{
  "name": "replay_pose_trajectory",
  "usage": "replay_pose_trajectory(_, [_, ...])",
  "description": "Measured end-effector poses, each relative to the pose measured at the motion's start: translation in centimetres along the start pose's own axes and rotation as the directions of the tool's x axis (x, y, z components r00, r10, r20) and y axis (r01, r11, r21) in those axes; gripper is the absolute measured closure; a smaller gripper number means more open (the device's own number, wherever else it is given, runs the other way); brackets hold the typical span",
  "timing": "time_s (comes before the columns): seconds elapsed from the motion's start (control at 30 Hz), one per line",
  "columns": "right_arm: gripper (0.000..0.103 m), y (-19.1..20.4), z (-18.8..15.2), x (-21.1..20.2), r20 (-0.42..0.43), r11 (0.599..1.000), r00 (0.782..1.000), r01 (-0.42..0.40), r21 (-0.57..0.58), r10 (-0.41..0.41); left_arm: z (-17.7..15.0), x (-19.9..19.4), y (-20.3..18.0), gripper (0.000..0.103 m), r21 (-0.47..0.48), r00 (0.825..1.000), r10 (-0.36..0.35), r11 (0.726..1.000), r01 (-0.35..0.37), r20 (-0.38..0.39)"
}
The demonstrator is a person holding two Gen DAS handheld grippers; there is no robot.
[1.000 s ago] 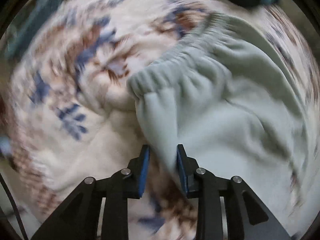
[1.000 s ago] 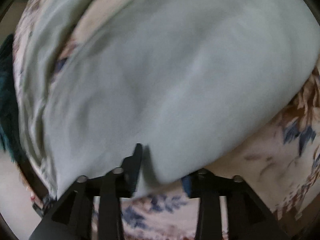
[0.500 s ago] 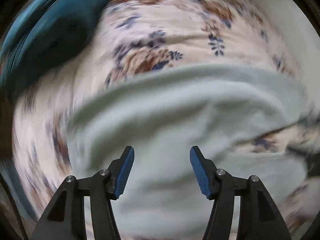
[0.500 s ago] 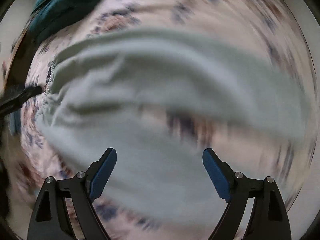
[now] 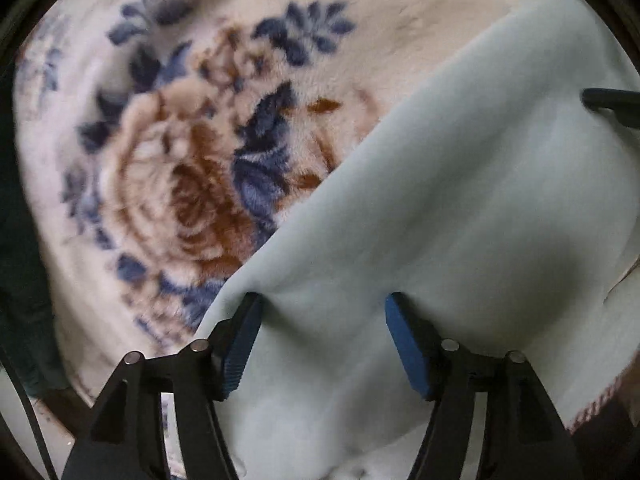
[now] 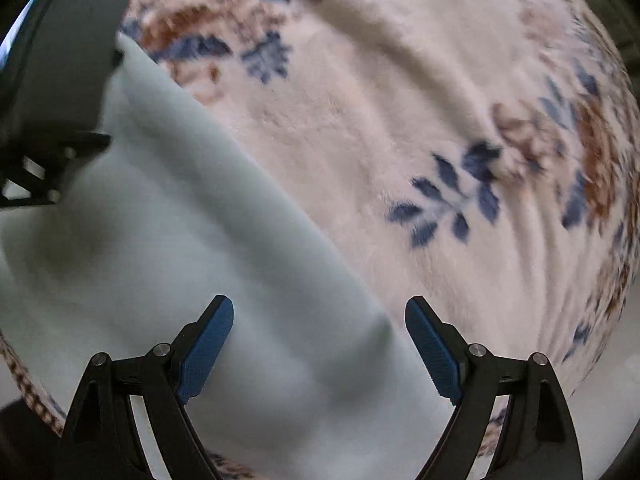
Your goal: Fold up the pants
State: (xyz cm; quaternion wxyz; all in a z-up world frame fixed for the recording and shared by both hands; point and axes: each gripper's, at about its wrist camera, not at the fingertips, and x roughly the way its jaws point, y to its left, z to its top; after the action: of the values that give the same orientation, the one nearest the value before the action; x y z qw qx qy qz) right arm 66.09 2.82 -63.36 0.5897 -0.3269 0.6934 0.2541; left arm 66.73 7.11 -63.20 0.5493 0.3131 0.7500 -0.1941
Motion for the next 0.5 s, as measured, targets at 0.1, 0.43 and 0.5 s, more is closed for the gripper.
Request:
replay_pose_trajectory(0.1, [0.013, -1.3, 0.2, 2.2, -0.034, 1.000, 0.999, -0.028, -0.009, 0.028, 0.2, 0.8, 0.9, 0.038, -0.009, 0.999, -0.047, 0.999, 0.048, 0.011])
replay_pose_trajectory(0.43, [0.087, -2.6, -3.7, -0.8, 0.095, 0.990, 0.987, -0.131, 0.049, 0.126, -6.1, -2.6, 0.7, 0.098, -0.075, 0.970, -0.023, 0.996, 0.042, 0.240])
replay_pose_trajectory(0.5, [0.088, -2.1, -6.3, -2.7, 0.143, 0.991, 0.983, -0.123, 0.060, 0.114, -9.2, -4.4, 0.2, 0.099, -0.132, 0.942, 0.007, 0.990, 0.040, 0.337])
